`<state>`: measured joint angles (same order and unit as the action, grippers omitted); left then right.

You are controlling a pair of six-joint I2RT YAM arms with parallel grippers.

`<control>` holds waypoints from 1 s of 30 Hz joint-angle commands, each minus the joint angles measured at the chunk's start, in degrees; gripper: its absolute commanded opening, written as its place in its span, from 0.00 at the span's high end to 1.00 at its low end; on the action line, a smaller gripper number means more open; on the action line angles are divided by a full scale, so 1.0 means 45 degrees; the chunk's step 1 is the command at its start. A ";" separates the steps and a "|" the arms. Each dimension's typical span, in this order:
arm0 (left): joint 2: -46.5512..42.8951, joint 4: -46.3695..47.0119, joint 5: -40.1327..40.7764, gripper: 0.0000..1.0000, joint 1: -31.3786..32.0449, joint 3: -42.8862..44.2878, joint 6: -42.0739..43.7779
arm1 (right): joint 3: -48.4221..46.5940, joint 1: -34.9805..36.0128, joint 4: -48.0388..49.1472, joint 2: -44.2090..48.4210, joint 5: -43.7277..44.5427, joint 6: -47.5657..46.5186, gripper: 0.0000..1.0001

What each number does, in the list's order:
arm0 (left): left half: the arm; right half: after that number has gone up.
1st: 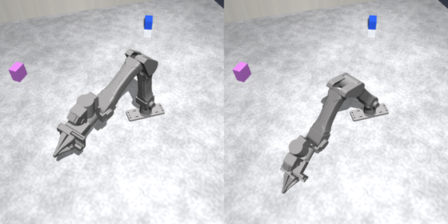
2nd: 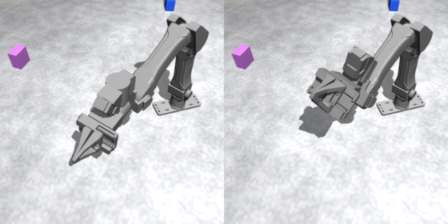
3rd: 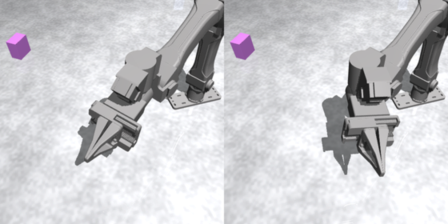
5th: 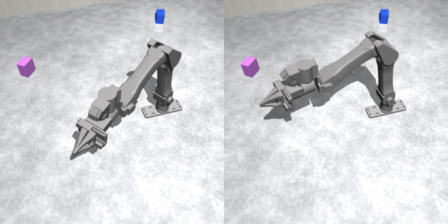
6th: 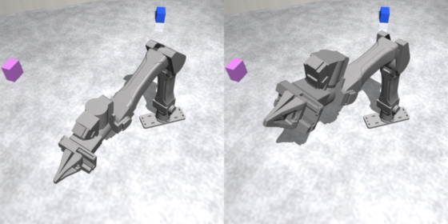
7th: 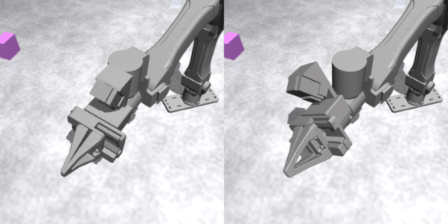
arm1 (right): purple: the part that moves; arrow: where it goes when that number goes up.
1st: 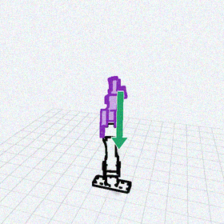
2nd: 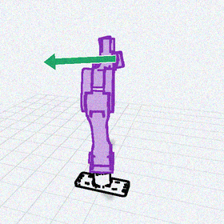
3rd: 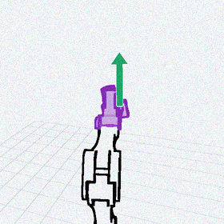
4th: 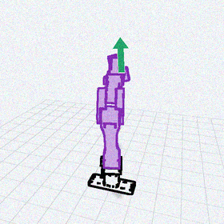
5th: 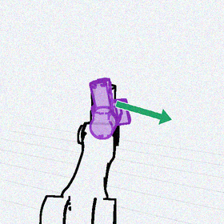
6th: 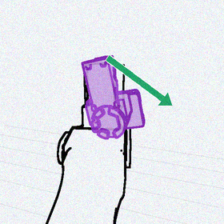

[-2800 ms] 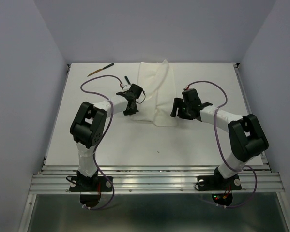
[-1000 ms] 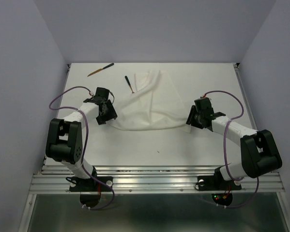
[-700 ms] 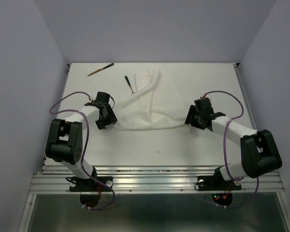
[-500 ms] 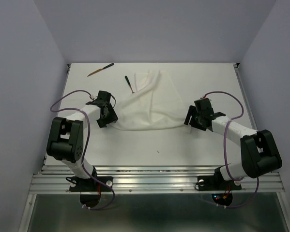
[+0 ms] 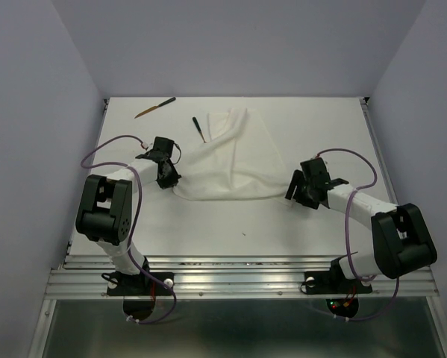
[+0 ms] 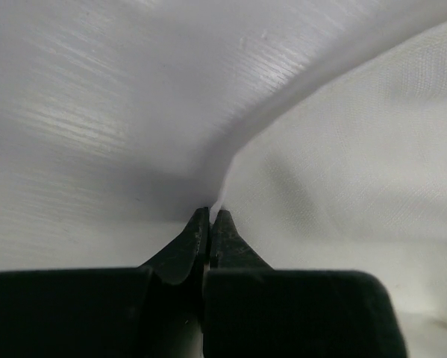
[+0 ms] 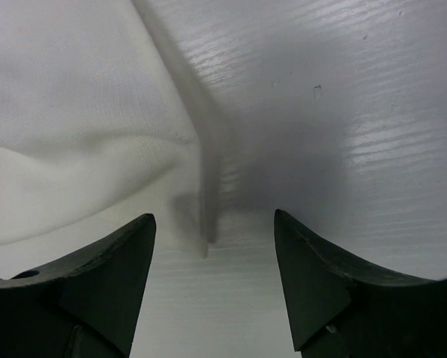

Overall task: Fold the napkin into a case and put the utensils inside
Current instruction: Flatten out the crumpled napkin at the center of the board.

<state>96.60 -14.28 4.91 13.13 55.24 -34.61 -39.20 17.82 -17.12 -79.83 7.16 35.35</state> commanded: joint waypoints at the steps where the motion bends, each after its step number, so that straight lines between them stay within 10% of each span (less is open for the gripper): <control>1: -0.0606 -0.0243 0.0003 1.00 0.0072 -0.0069 -0.0004 | 0.0273 0.0043 0.0231 0.0338 -0.0417 0.0385 0.32; 16: -0.0900 -0.0517 -0.0114 1.00 0.0091 0.0282 -0.0004 | 0.1679 0.0043 0.2689 -0.0110 -0.2234 0.1147 0.61; 20: -0.0938 -0.0575 -0.0328 1.00 0.0110 0.0554 0.0074 | 0.1466 0.0043 0.2870 -0.0307 -0.2392 0.1245 0.99; 30: -0.1914 -0.3033 -0.0504 1.00 0.0072 0.5485 0.1439 | -0.3354 0.0043 -0.0272 0.2601 0.0865 -0.1249 0.99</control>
<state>94.41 -23.81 2.83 13.17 68.62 -31.81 -41.80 17.80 -14.96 -73.47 2.83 36.88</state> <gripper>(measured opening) 0.052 0.022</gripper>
